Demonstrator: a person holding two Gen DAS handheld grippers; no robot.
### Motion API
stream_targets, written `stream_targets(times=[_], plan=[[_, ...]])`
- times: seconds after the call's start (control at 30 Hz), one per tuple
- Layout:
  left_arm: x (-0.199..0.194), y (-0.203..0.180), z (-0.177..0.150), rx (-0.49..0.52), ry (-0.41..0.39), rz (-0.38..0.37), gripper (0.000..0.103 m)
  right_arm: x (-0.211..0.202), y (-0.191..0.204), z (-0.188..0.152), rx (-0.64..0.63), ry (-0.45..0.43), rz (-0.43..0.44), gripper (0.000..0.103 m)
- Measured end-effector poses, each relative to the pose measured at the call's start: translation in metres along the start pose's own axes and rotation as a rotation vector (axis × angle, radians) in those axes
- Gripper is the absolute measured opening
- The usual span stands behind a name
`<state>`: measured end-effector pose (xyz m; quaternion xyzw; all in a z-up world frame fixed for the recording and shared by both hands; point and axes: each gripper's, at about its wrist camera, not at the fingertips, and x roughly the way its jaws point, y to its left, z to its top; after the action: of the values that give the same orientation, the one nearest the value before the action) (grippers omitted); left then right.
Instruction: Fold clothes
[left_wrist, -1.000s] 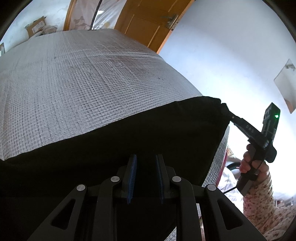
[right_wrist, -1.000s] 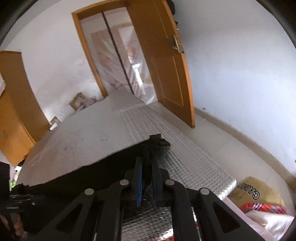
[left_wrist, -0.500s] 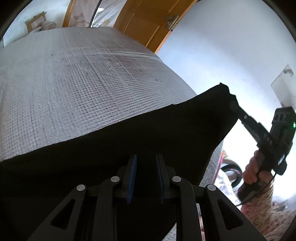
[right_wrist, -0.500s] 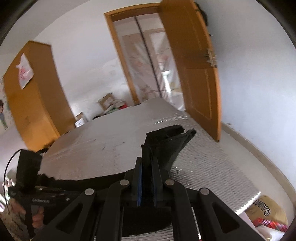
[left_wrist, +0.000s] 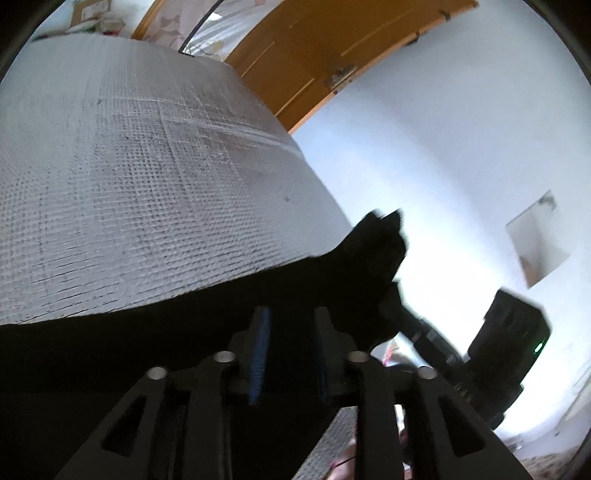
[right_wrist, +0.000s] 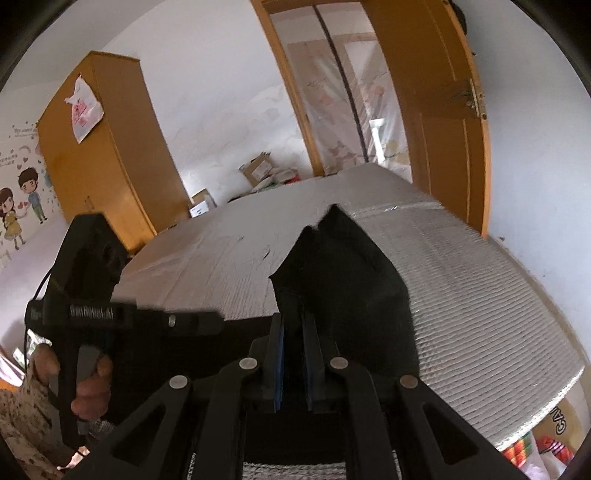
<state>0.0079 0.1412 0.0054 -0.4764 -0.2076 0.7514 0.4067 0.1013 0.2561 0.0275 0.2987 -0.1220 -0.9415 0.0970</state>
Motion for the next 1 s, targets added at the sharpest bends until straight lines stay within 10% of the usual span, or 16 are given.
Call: stream_targets(times=[0.63, 1.0], plan=[[0.035, 0.012, 0.005, -0.191, 0.11, -0.201, 0.054, 0.01, 0.027, -0.033, -0.123, 0.057, -0.02, 0.009], [0.04, 0.015, 0.002, -0.238, 0.128, -0.175, 0.052, 0.001, 0.048, -0.039, -0.192, 0.046, 0.005, 0.009]])
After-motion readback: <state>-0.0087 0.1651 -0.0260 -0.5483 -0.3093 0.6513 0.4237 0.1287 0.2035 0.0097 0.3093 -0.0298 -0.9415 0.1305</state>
